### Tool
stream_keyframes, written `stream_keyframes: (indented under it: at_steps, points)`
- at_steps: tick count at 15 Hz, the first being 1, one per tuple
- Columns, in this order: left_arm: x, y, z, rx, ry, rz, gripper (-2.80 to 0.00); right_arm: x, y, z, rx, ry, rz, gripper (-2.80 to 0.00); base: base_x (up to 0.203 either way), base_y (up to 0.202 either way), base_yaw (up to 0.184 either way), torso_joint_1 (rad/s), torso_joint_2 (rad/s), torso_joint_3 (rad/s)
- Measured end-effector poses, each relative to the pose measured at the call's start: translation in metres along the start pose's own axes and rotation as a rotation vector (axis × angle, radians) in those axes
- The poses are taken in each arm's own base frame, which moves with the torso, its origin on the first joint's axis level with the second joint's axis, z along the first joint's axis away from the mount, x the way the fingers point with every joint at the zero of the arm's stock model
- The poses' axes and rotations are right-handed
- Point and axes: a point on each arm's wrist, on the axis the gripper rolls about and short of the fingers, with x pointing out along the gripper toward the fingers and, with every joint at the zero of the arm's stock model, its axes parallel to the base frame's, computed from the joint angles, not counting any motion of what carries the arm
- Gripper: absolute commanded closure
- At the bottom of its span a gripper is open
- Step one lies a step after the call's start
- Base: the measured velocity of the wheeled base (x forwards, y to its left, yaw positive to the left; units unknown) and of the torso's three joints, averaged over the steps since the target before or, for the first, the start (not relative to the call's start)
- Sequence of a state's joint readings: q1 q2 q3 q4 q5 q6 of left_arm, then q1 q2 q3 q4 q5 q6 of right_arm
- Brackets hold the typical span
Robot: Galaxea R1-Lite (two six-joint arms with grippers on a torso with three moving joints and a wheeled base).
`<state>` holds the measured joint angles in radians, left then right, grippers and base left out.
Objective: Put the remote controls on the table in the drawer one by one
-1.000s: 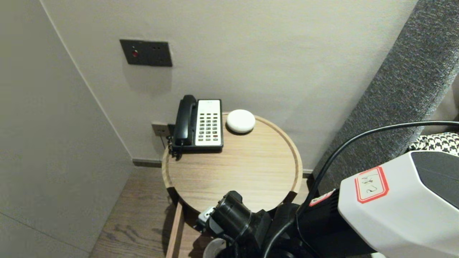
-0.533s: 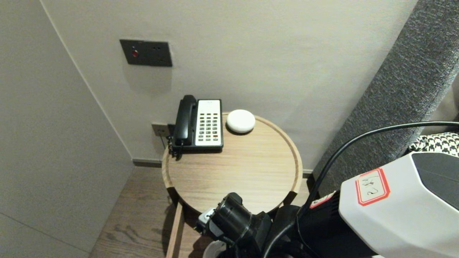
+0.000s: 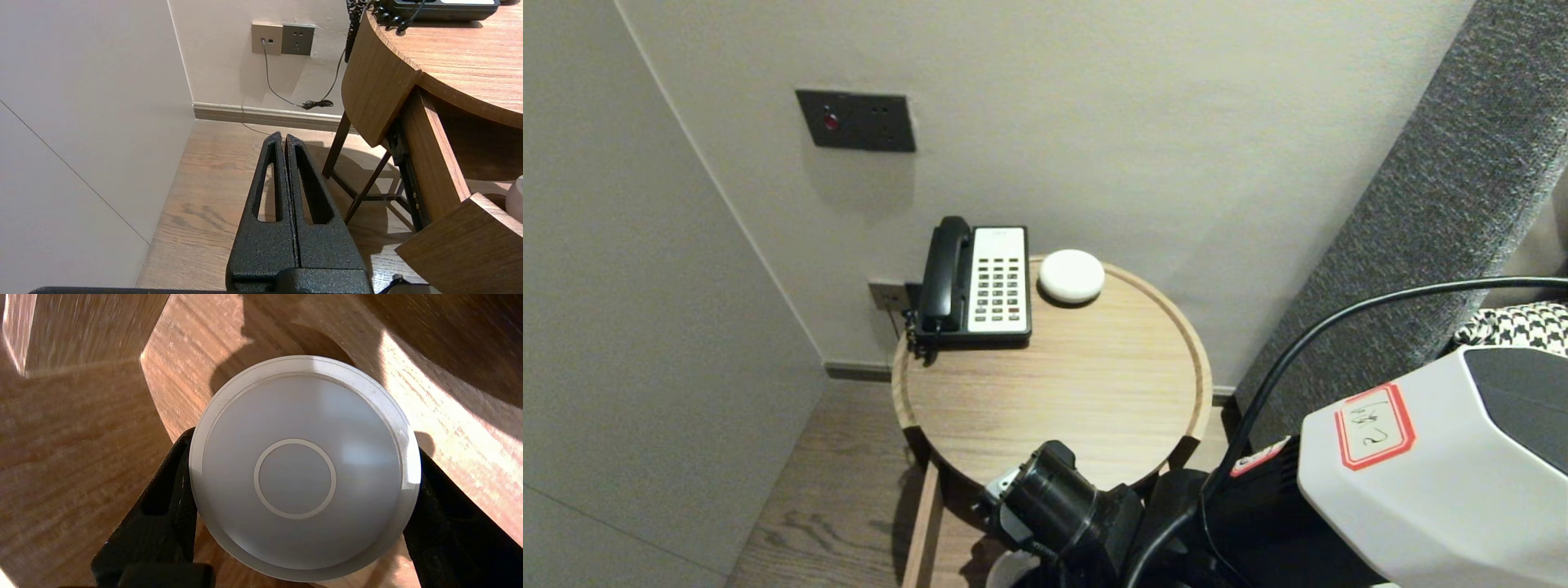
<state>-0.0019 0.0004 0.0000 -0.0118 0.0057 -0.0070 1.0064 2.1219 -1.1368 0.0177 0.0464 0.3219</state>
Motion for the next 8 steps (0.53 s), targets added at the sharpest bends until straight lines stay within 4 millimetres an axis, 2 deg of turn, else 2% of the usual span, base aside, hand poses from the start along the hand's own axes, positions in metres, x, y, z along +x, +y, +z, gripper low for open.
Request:
stream_keyframes:
  at_steps: [7,8]
  points:
    - [0.0000,0.0000,0.0000,-0.001,0.000,0.000,0.00,0.0021,-0.0026,0.0017,0.032,-0.010,-0.027,0.00,0.000,0.000,0.000,0.000,0.00,0.000]
    - [0.0000,0.0000,0.0000,0.000,0.000,0.001,0.00,0.0021,-0.0026,0.0017,0.033,-0.011,-0.027,-2.80,0.000,0.000,0.000,0.000,0.00,0.000]
